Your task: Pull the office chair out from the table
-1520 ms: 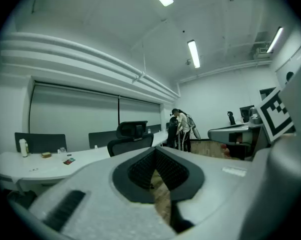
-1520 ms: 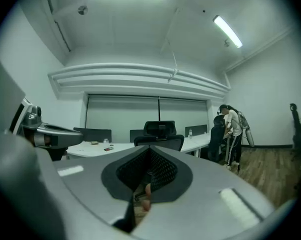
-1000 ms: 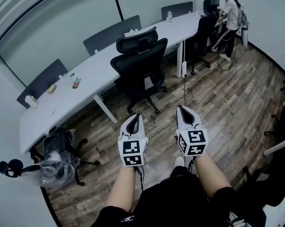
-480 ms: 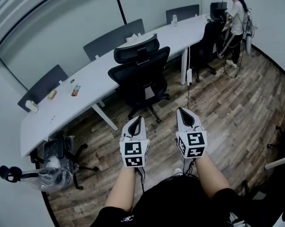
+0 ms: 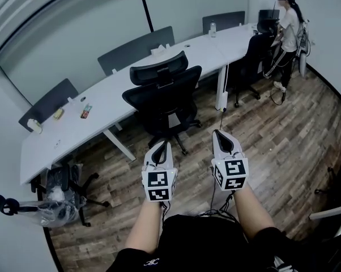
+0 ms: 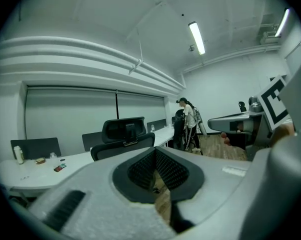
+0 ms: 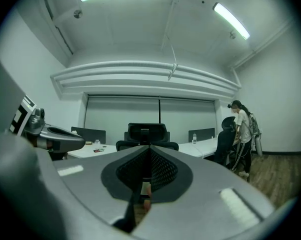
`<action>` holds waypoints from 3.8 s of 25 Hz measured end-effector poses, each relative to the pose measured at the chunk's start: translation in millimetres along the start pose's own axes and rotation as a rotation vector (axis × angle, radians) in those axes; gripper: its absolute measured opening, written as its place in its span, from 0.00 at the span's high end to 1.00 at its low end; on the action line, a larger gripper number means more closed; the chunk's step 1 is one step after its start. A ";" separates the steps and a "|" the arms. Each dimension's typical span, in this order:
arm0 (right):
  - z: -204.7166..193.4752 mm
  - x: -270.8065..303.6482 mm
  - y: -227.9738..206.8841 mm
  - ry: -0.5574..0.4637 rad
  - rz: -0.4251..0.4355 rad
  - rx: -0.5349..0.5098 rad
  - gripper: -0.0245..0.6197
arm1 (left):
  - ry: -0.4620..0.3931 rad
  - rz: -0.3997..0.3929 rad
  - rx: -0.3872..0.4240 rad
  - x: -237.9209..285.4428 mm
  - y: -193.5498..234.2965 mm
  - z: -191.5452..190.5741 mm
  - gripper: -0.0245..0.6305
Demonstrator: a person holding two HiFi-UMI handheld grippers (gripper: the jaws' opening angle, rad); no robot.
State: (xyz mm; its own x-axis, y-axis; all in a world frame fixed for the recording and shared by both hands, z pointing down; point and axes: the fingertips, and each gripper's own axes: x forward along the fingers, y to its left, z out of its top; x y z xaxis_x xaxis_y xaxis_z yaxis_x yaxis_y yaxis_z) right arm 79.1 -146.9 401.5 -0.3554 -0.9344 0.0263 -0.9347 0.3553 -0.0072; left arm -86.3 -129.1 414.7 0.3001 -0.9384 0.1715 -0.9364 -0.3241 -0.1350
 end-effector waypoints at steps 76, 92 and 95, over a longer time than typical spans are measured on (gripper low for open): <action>-96.2 509.6 -141.0 0.374 0.344 -1.009 0.54 | 0.557 0.084 0.729 363.0 318.9 -95.0 0.55; -100.8 451.4 -165.9 0.436 0.288 -0.997 0.56 | 0.509 0.043 0.739 340.2 268.8 -93.0 0.56; -103.0 429.4 -175.6 0.444 0.275 -0.987 0.55 | 0.502 0.023 0.737 331.5 248.5 -92.4 0.56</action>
State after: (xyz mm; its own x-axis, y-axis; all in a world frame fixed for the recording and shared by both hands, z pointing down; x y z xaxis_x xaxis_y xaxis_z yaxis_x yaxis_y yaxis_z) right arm 90.9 -607.7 517.0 -0.3327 -0.7980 0.5025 -0.3423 0.5987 0.7241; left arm -236.3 -509.7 528.2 0.0060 -0.8385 0.5449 -0.5343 -0.4633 -0.7070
